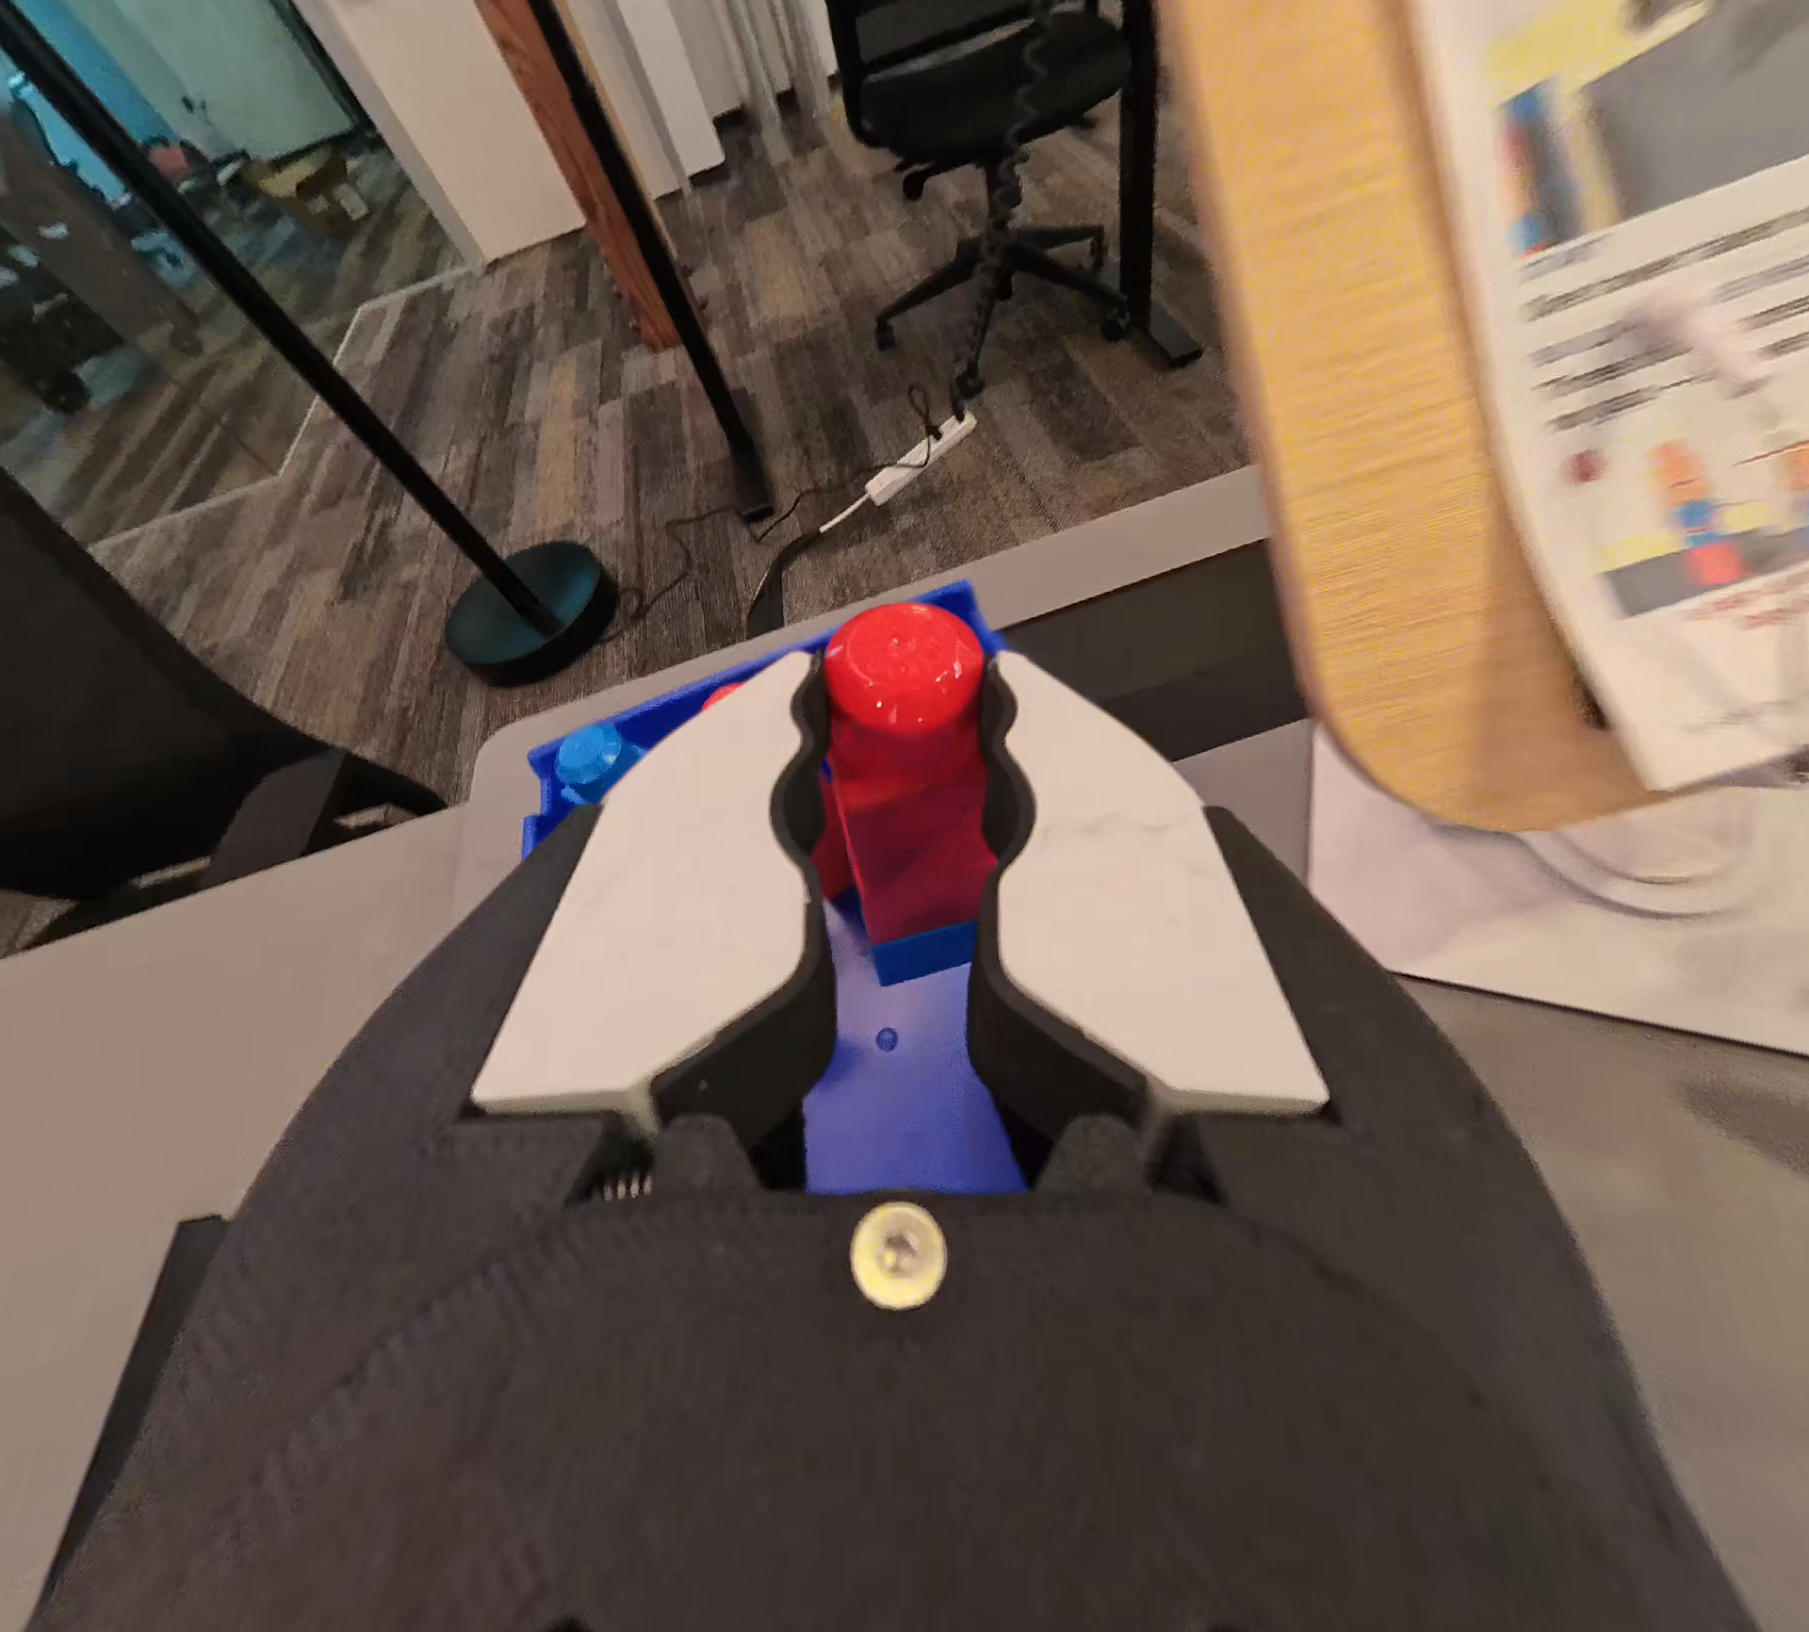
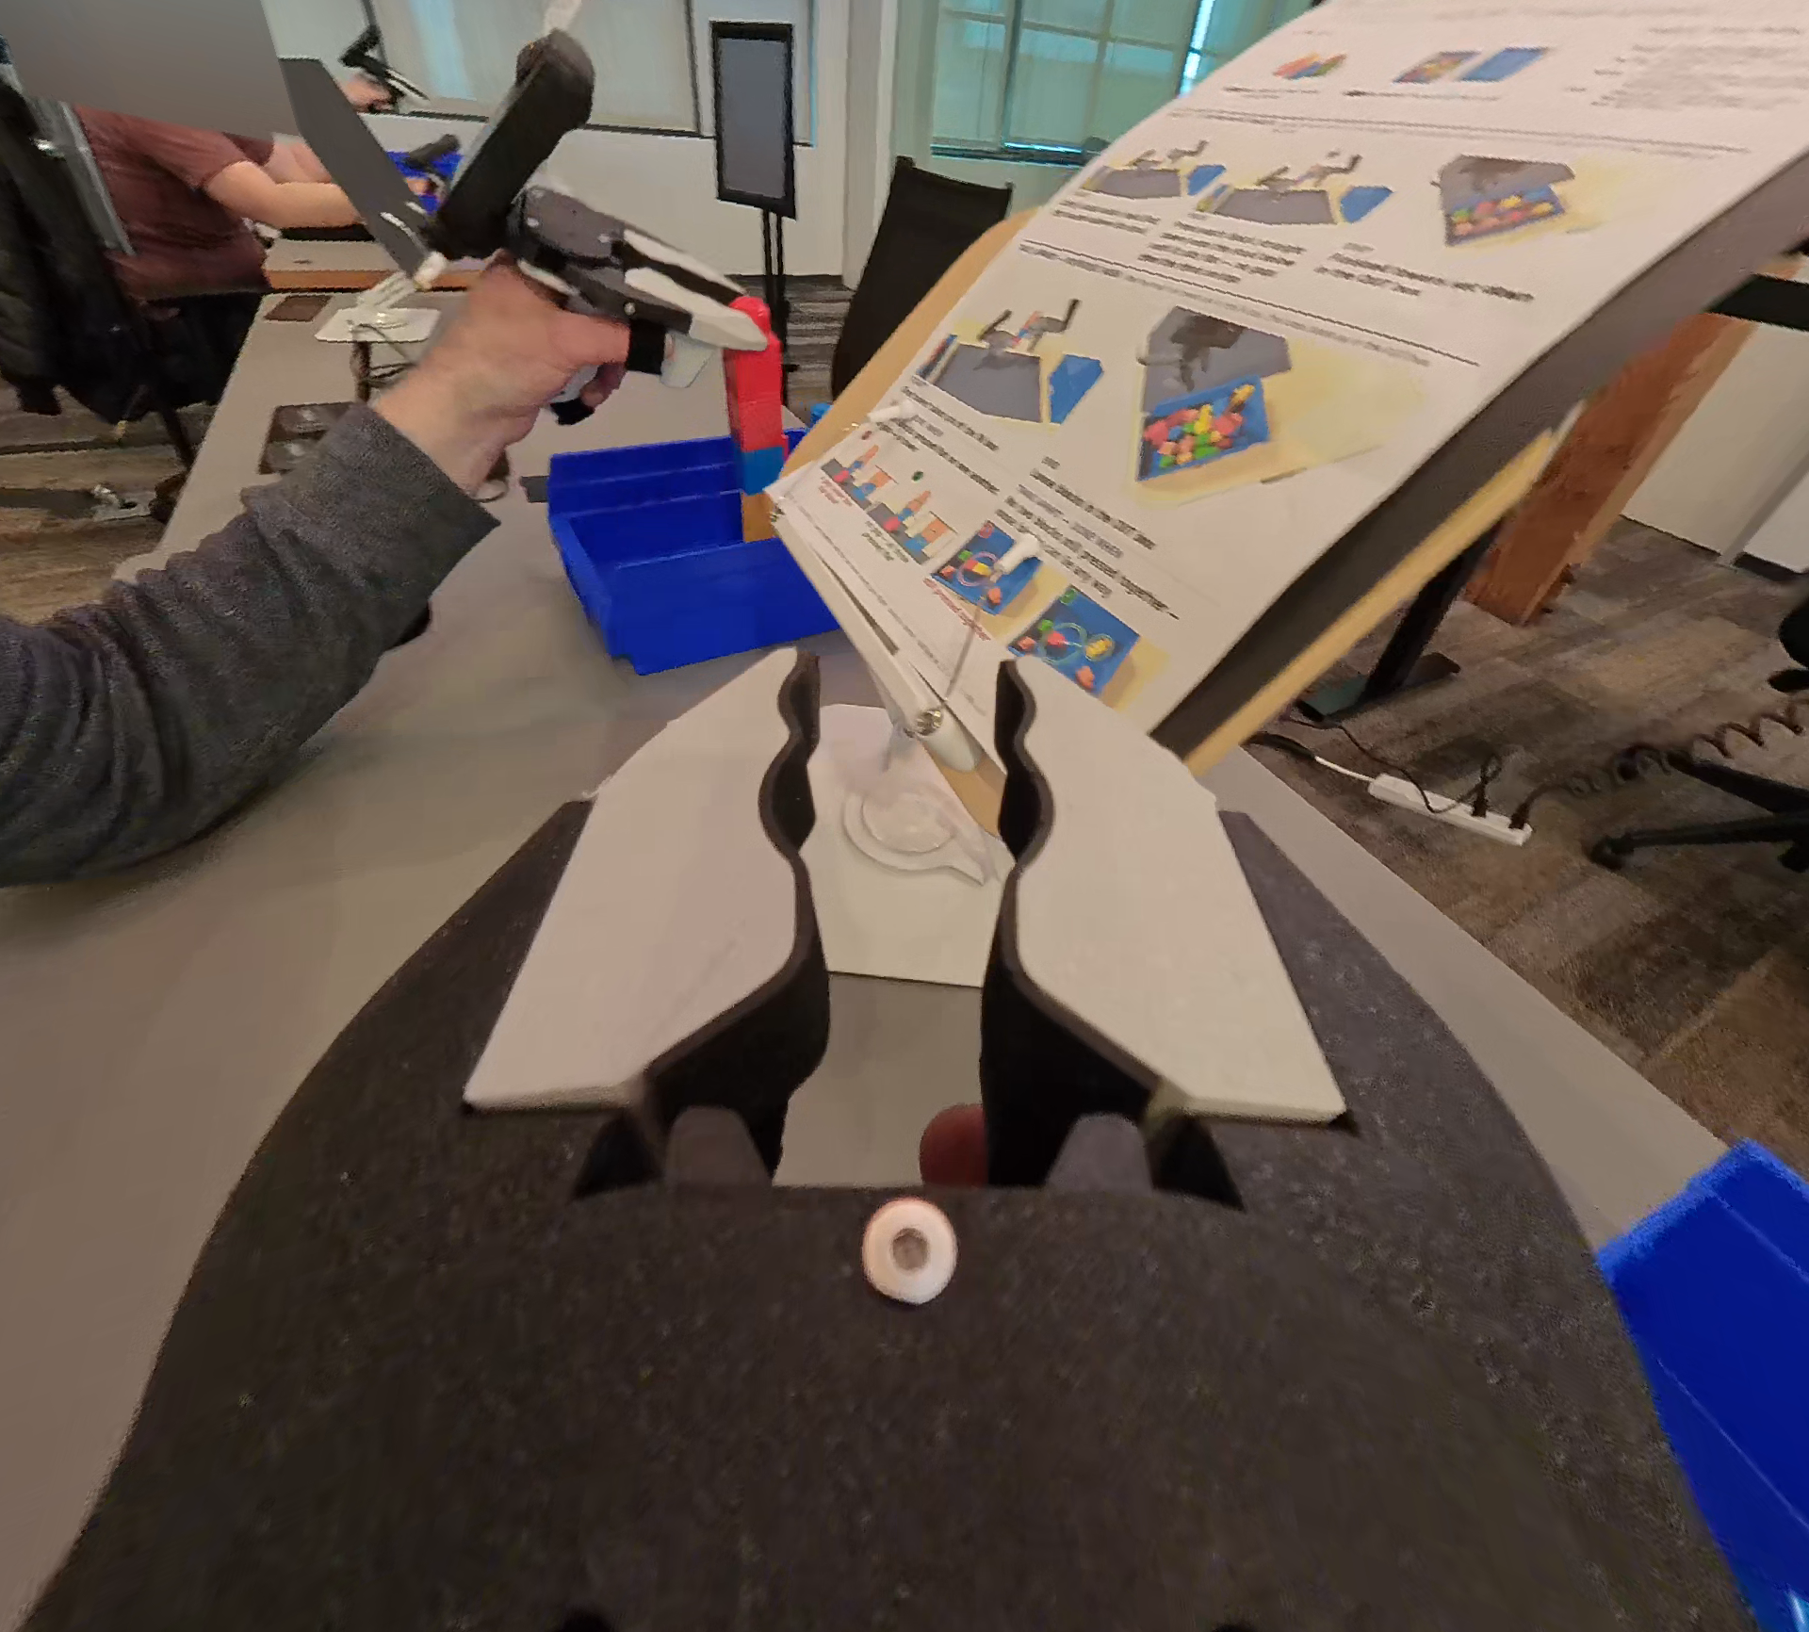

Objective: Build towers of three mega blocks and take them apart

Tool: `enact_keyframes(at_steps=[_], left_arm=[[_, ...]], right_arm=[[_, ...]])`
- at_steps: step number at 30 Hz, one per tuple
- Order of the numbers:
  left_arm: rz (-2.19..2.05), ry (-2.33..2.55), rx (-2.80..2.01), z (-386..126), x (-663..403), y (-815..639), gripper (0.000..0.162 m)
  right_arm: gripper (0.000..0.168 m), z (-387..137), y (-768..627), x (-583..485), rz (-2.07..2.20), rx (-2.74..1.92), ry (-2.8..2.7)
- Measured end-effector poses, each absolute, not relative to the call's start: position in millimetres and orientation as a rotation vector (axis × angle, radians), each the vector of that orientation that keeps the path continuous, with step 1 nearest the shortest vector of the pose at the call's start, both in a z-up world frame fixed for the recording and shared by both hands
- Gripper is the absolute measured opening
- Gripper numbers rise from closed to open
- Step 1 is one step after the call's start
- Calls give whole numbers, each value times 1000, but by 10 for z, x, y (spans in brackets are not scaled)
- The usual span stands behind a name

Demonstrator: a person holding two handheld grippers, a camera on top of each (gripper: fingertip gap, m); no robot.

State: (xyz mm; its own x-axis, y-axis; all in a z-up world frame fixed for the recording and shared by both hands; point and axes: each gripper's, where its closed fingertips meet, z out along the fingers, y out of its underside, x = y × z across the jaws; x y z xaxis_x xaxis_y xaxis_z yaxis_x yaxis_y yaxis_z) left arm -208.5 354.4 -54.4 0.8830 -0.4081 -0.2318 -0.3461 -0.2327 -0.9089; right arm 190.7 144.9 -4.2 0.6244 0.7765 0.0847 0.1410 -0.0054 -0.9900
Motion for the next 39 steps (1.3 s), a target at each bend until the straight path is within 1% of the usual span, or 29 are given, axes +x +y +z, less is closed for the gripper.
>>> enact_keyframes(at_steps=[8,15,20,28,31,32,33,37,39], left_arm=[[-187,744,-1644,186,-1435,2835,29],[-441,945,-1490,467,-743,2206,28],[-678,1131,-1410,427,-161,1797,28],[-949,1411,-1305,163,677,1202,28],[-1021,1475,-1248,127,848,1004,28],[-1042,1486,-1237,121,884,954,28],[-1060,1499,-1226,116,910,909,28],[-1084,1510,-1208,105,943,874,28],[-1111,1506,-1205,115,934,875,28]], right_arm=[[39,-67,1281,1513,669,-1471,-922],[43,-221,1246,1209,732,-1477,-981],[51,-320,1236,1039,774,-1471,-1007],[75,-536,1213,806,787,-1476,-1088],[78,-625,1197,741,786,-1486,-1128],[78,-646,1184,723,788,-1488,-1141],[73,-662,1156,703,801,-1485,-1159],[44,-687,1006,629,890,-1456,-1236],[43,-680,989,615,906,-1452,-1236]])
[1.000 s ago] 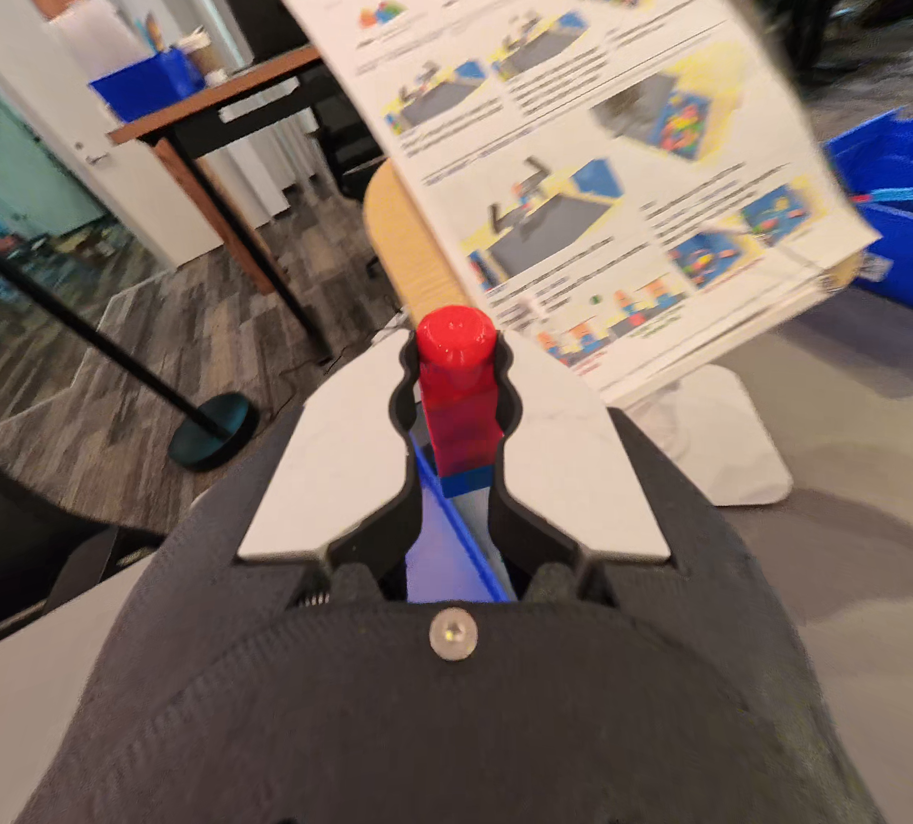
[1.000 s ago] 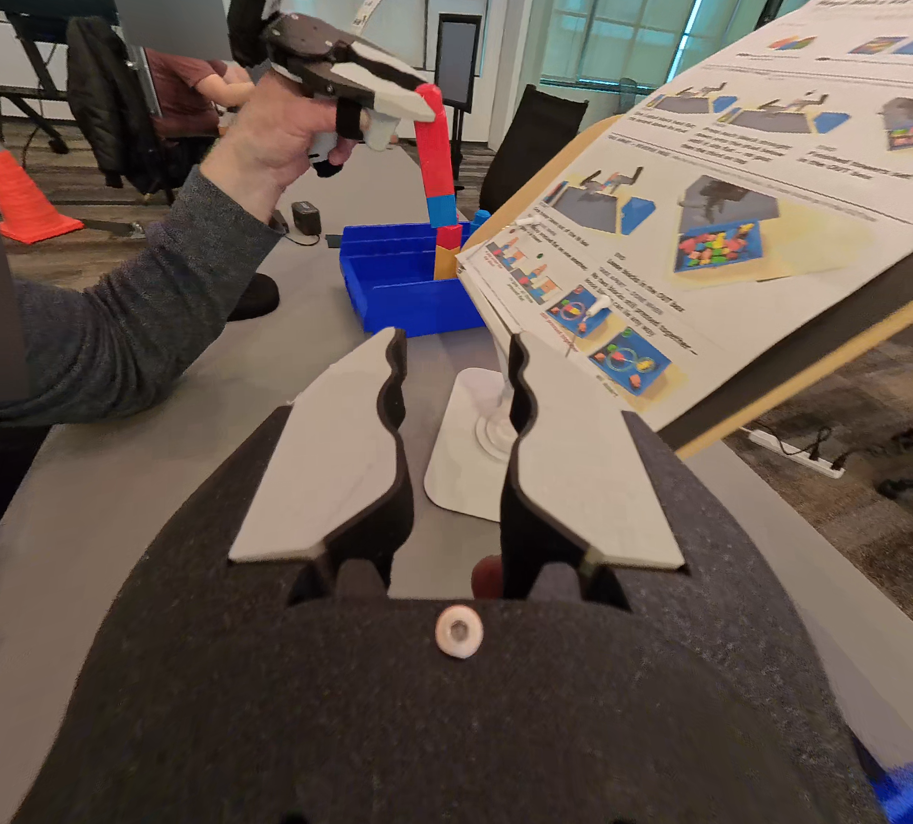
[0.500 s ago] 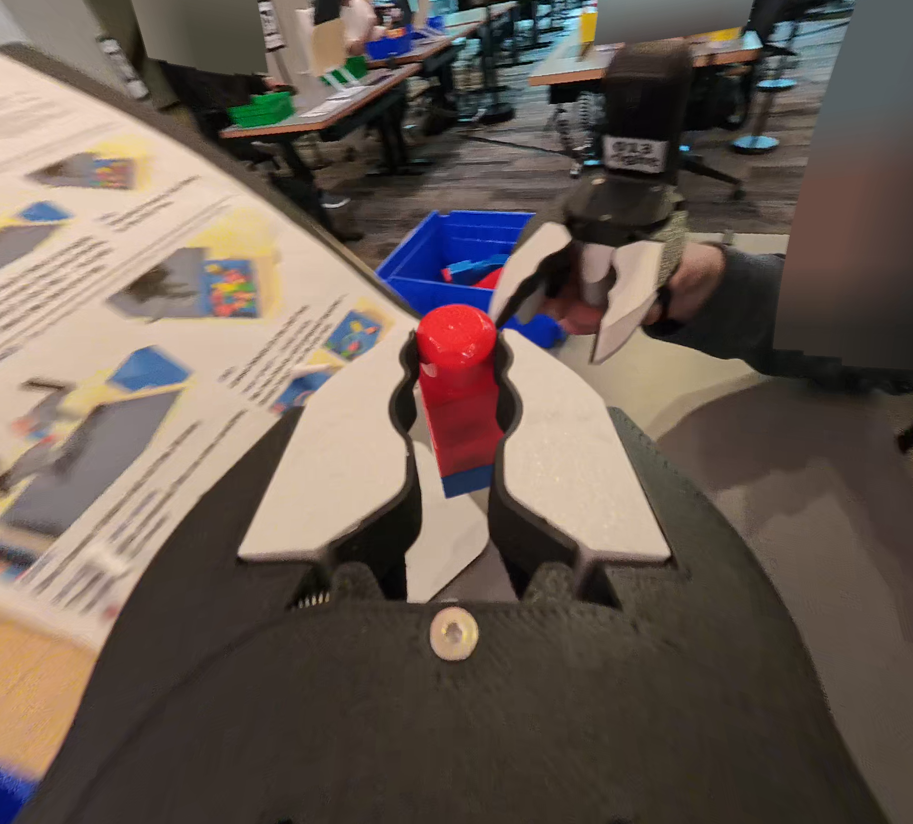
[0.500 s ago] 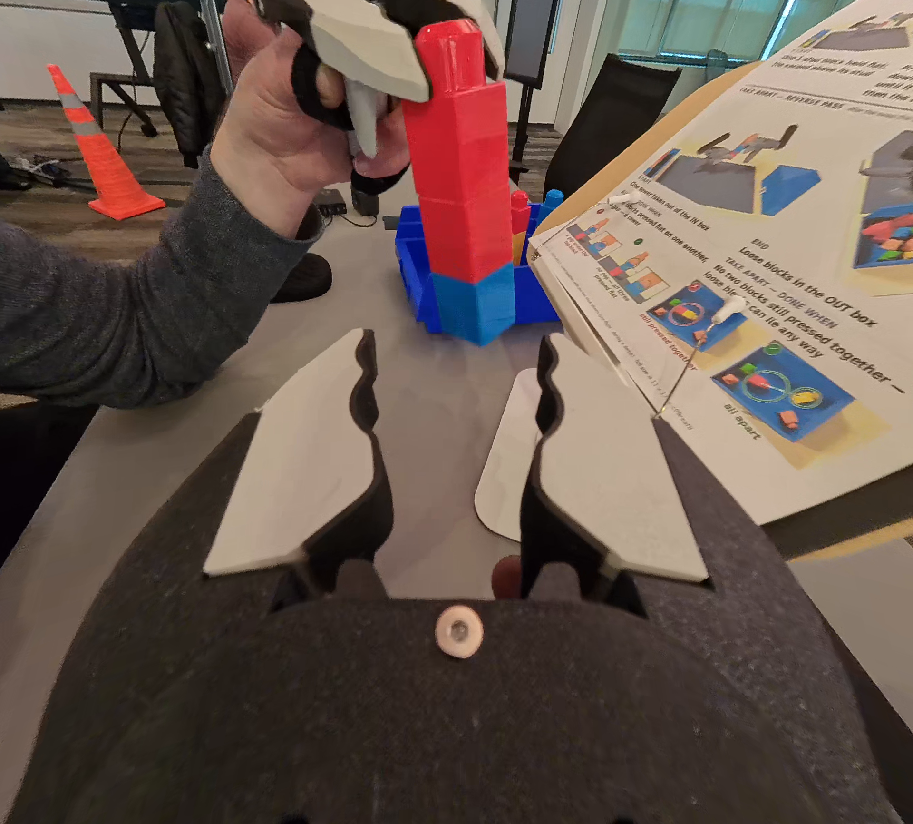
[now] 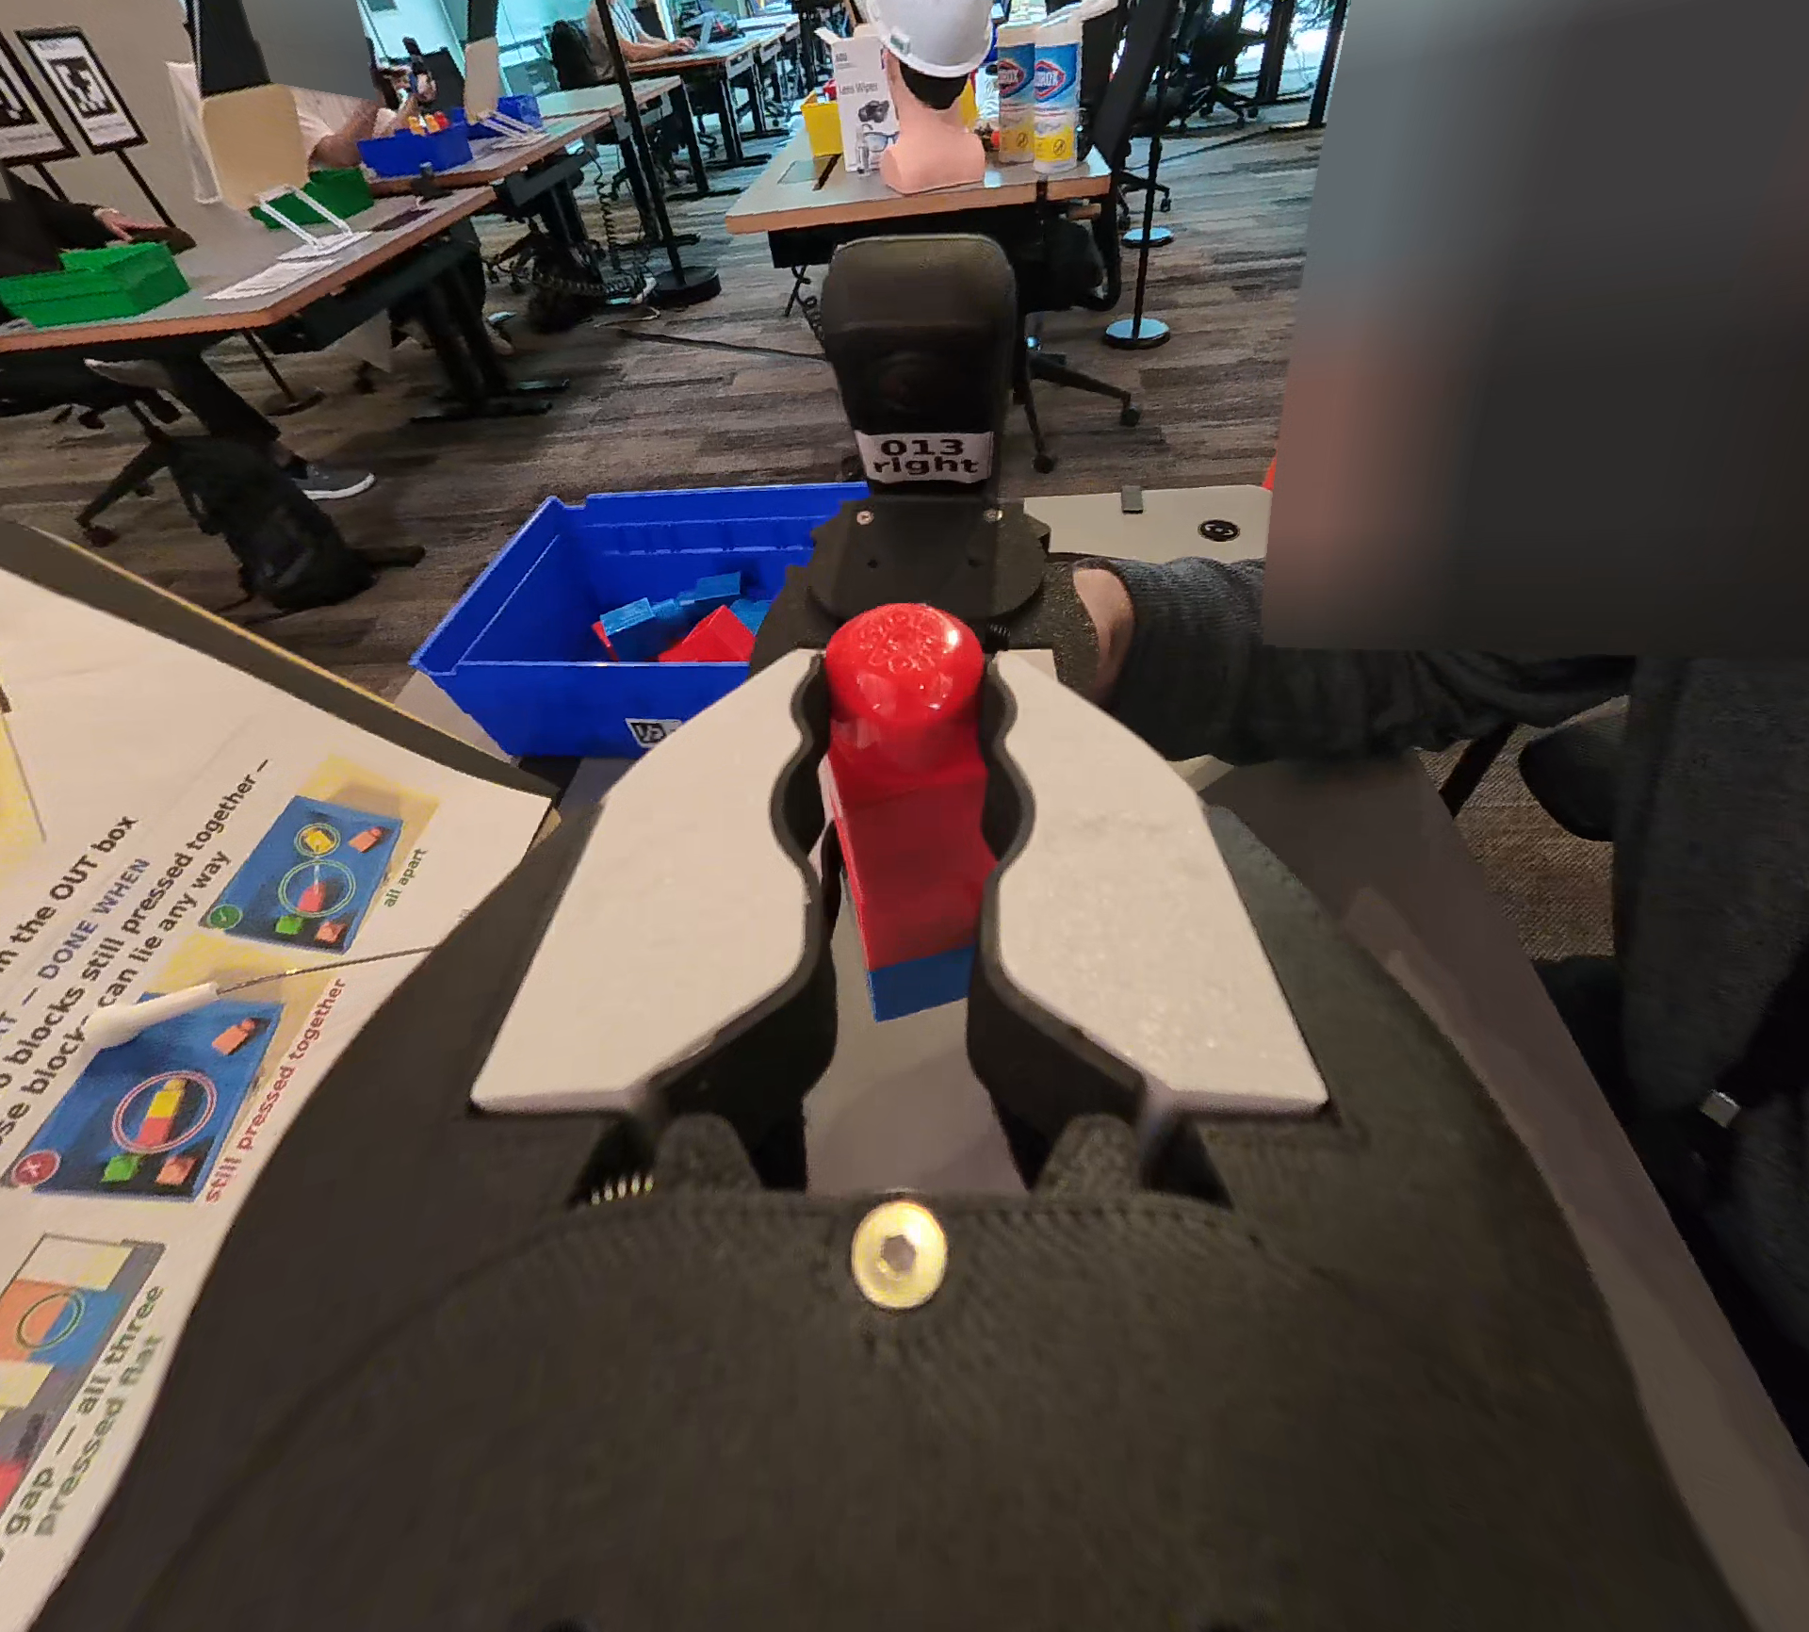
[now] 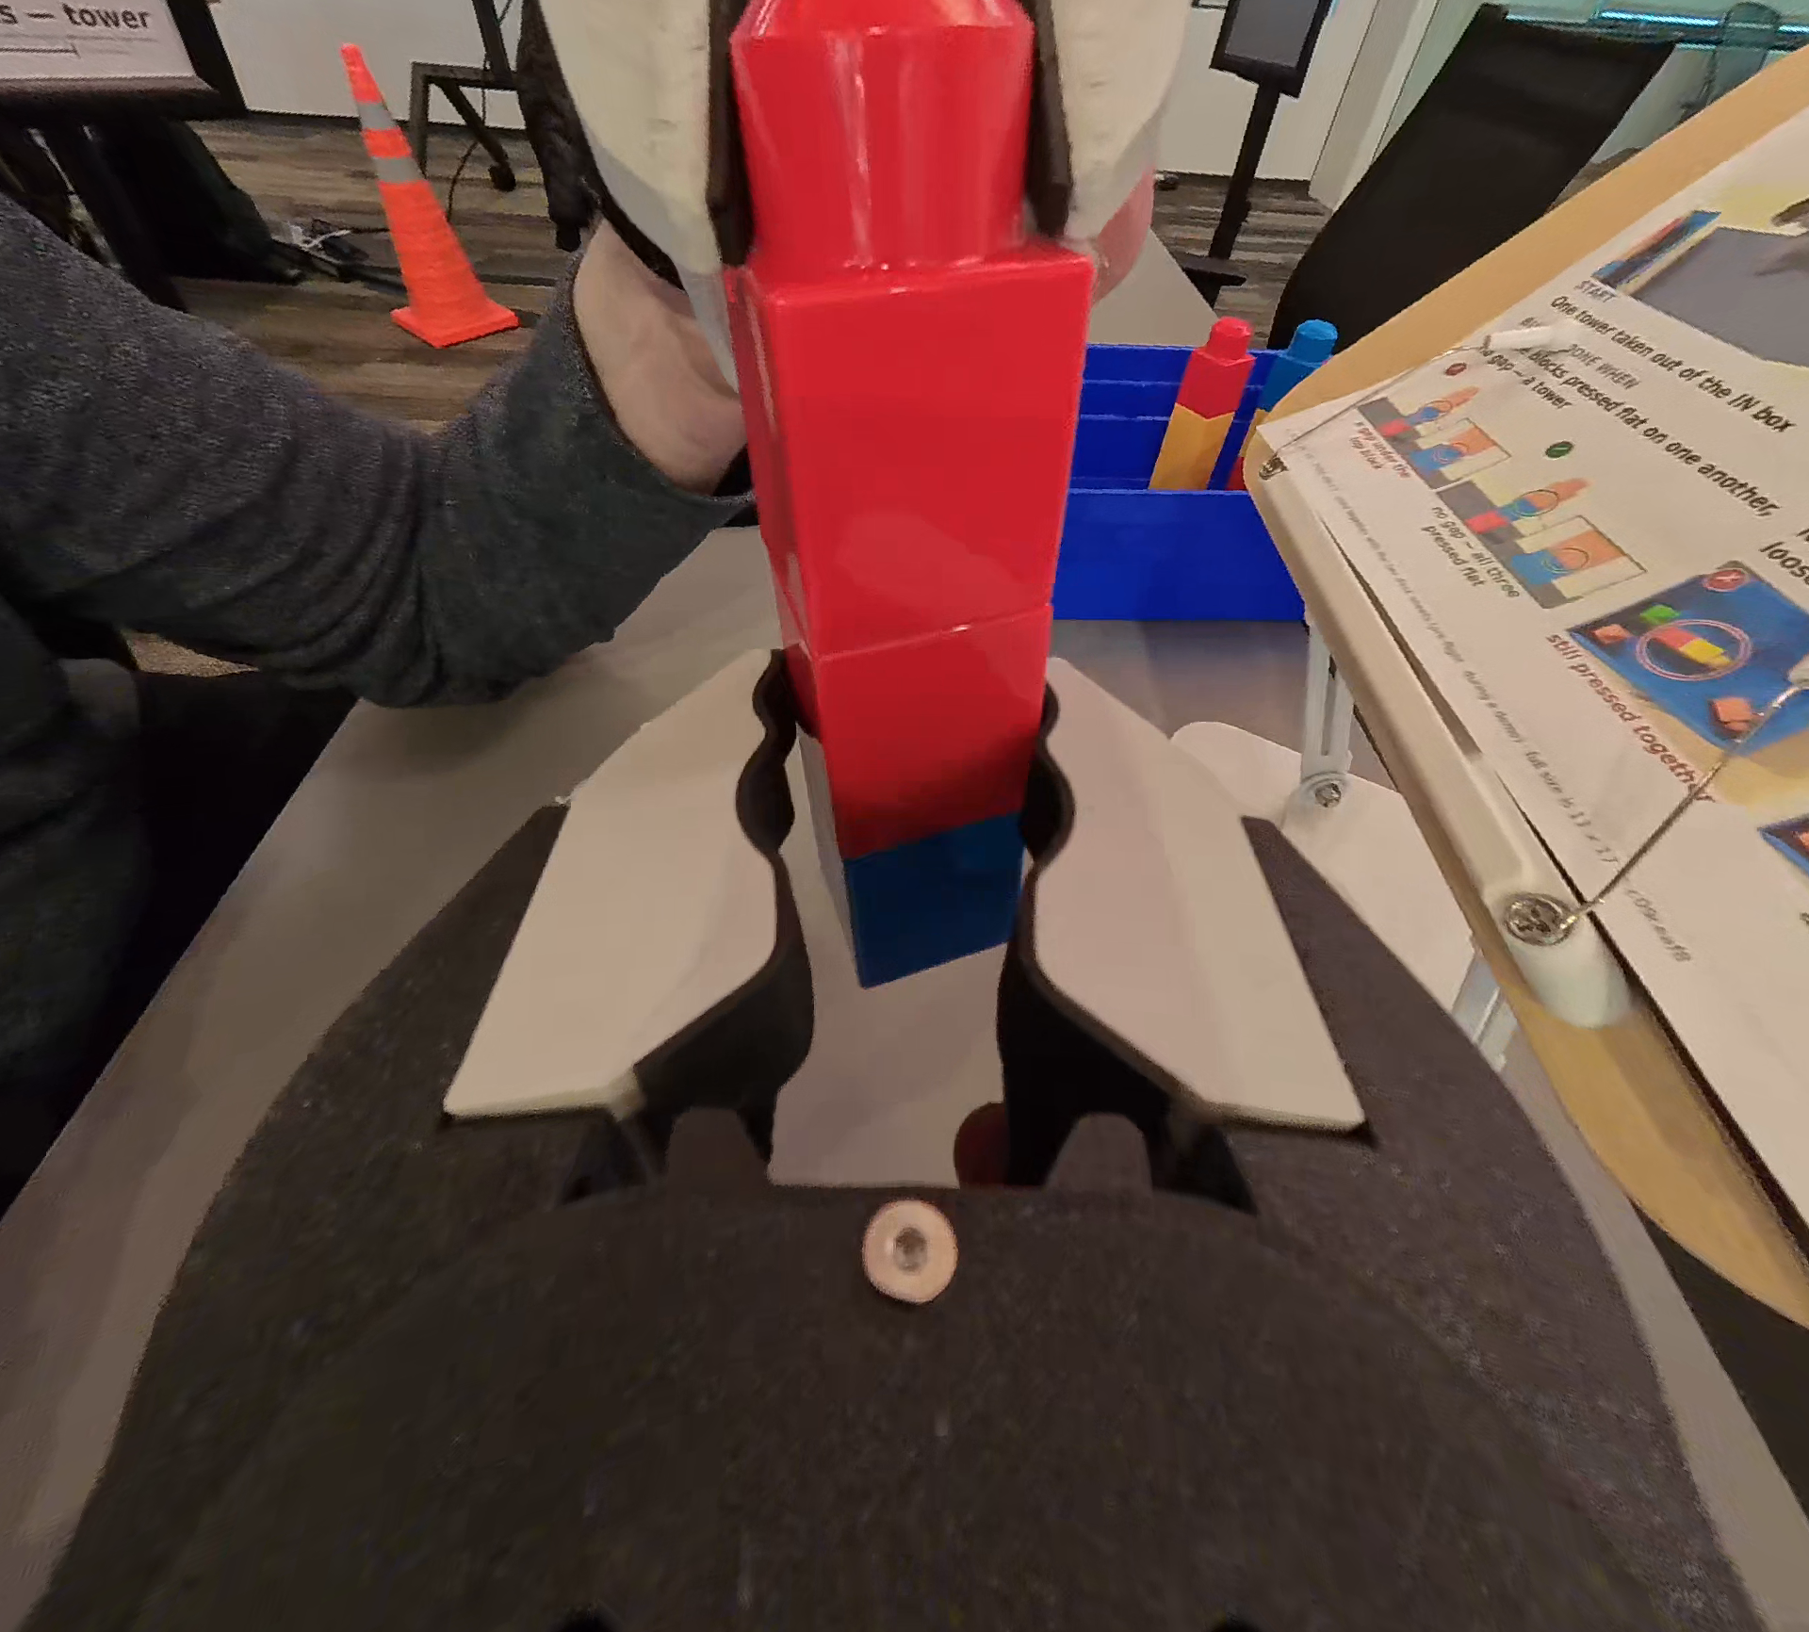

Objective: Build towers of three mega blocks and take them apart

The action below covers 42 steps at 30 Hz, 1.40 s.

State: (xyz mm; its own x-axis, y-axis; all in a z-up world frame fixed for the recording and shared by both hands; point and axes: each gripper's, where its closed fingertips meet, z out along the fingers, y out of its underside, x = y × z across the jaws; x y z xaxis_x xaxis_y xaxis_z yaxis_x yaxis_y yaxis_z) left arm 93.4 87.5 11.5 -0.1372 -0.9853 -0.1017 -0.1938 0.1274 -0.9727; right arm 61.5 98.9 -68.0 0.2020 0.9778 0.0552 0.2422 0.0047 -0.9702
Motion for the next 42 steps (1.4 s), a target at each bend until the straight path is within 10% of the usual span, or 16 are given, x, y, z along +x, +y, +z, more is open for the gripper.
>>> enact_keyframes(at_steps=[33,42], left_arm=[[-1106,1519,-1364,-380,1068,1273,67],[-1167,1526,-1339,-482,1284,1177,51]], right_arm=[[42,-232,1299,952,1052,-1360,-812],[42,-195,1308,957,1048,-1334,-782]])
